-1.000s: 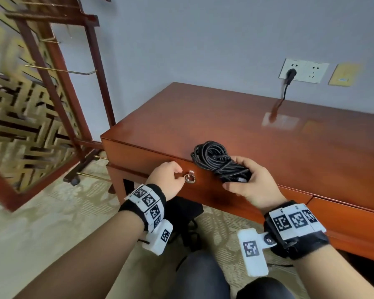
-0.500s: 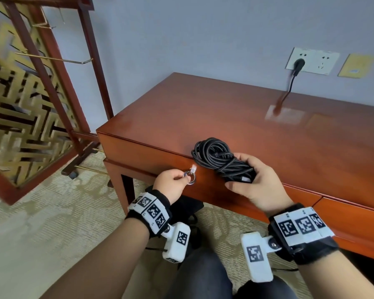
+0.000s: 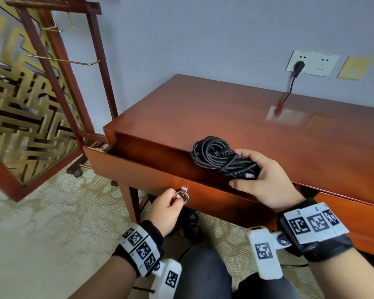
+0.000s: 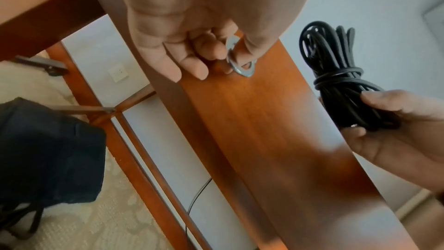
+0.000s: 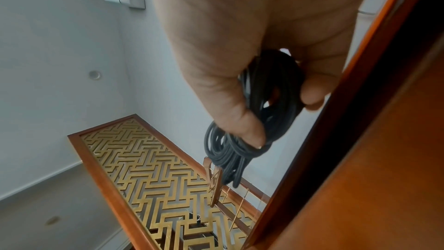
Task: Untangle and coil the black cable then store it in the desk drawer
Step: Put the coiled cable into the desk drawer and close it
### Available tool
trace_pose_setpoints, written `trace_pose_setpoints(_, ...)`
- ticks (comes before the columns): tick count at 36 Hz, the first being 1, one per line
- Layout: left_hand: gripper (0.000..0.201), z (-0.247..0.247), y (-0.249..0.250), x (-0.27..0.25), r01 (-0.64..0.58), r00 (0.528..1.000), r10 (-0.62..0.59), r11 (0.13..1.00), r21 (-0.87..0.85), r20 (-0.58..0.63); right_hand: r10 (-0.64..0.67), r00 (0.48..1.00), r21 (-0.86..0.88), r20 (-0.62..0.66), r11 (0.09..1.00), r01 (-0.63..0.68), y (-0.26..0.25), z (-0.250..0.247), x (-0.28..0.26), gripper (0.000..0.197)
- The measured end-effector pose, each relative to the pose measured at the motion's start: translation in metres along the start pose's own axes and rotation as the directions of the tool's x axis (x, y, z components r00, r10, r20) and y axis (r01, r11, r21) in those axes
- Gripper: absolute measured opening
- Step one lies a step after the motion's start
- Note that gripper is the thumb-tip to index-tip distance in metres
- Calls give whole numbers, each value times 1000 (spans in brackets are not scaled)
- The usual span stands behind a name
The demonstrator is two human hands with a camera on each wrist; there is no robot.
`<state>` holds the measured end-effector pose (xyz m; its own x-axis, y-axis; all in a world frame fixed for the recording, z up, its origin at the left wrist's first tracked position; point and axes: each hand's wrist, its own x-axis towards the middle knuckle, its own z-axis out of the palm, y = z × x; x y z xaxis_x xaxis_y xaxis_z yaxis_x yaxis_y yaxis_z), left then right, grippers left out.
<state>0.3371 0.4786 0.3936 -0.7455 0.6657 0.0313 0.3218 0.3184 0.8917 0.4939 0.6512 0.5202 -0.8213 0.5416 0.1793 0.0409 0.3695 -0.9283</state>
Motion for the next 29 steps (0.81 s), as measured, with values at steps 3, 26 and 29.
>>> trace_pose_setpoints(3,29,-12,0,-7,-42,999,42,997,64,0,31,999,-61,30,998,-29,-5,-2,-3,65)
trace_pose_setpoints(26,31,-31,15,-28,-147,989,143,977,151,37,440,887,-596,143,753,-278,2,1,0,61)
trace_pose_setpoints(29,29,-31,16,-27,-145,989,141,976,163,37,387,918,-632,86,734,-250,1,-1,-6,61)
